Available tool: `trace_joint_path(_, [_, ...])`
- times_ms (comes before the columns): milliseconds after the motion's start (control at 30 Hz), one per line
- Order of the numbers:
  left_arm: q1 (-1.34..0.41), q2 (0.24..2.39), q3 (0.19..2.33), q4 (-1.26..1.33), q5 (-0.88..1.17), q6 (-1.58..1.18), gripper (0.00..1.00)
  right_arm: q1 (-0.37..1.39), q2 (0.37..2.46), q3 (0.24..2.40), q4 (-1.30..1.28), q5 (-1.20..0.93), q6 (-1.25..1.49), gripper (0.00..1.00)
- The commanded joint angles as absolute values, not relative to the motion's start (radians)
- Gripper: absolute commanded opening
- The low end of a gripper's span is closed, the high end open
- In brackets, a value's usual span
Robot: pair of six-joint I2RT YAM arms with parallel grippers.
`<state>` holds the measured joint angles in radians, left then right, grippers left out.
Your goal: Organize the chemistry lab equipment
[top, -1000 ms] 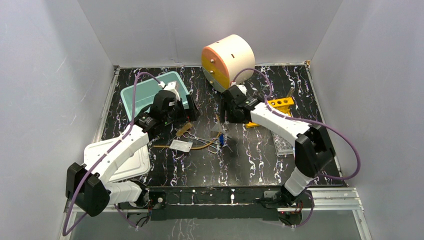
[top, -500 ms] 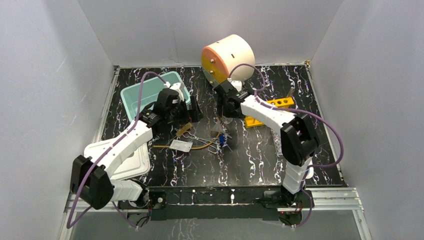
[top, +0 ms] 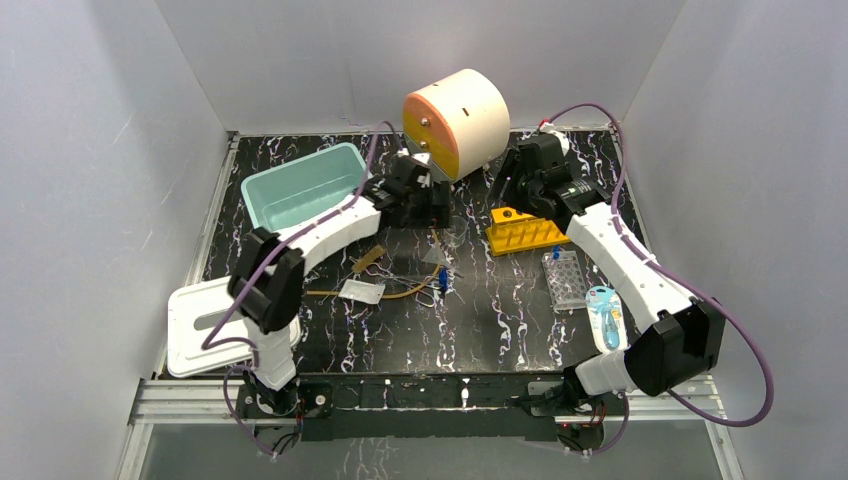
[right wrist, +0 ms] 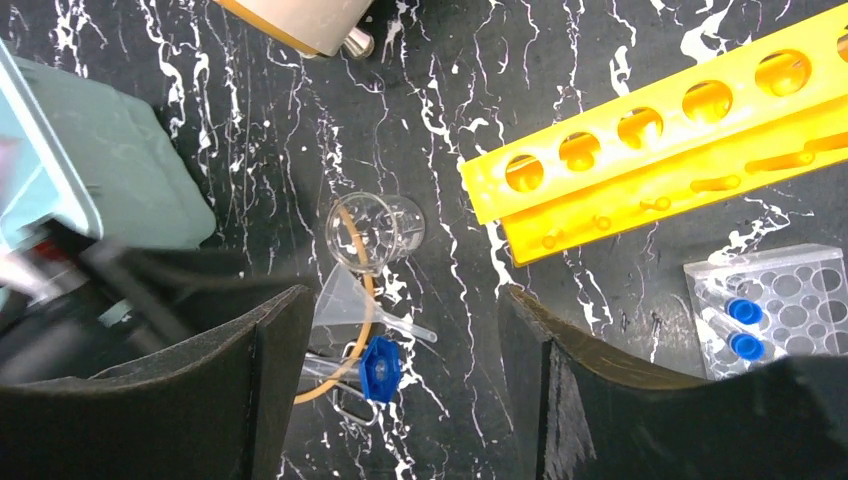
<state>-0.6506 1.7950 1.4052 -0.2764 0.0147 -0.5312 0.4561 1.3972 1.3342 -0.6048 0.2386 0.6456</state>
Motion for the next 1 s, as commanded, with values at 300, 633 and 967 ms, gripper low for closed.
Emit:
trace_joint_path(300, [-0.735,2.019,1.614,-0.303,-0.046,-0.477,0.98,0.441,1.331,1.356,-0.628,0.276,0.672,0.74])
trace_joint_path(633, [-0.741,2.017,1.576,-0.217,-0.045,-0.463,0.97,0.399,1.317,1.317,-0.573,0.256,0.653,0.74])
trace_joint_path(967, [-0.773,2.097,1.641,-0.235,-0.1,-0.446,0.85,0.371,1.295,1.277,-0.56,0.252,0.643,0.74])
